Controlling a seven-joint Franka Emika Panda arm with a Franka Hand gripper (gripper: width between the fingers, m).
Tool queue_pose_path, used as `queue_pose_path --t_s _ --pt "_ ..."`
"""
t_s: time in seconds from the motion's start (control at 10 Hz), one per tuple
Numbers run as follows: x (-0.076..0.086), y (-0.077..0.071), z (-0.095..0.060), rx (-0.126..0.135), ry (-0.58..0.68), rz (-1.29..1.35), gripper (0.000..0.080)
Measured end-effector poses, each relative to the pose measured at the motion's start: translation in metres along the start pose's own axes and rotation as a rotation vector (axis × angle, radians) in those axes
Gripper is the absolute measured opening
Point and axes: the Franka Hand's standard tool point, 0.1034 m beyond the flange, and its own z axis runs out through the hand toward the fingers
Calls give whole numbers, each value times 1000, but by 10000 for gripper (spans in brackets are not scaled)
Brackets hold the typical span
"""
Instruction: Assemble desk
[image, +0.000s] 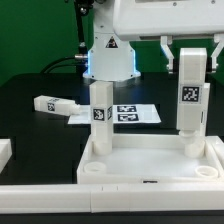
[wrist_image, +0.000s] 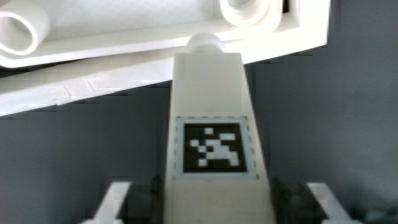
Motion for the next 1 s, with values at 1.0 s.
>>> queue_pose_path --t_s 1.0 --pt "-31 -29 40 -3 7 -32 284"
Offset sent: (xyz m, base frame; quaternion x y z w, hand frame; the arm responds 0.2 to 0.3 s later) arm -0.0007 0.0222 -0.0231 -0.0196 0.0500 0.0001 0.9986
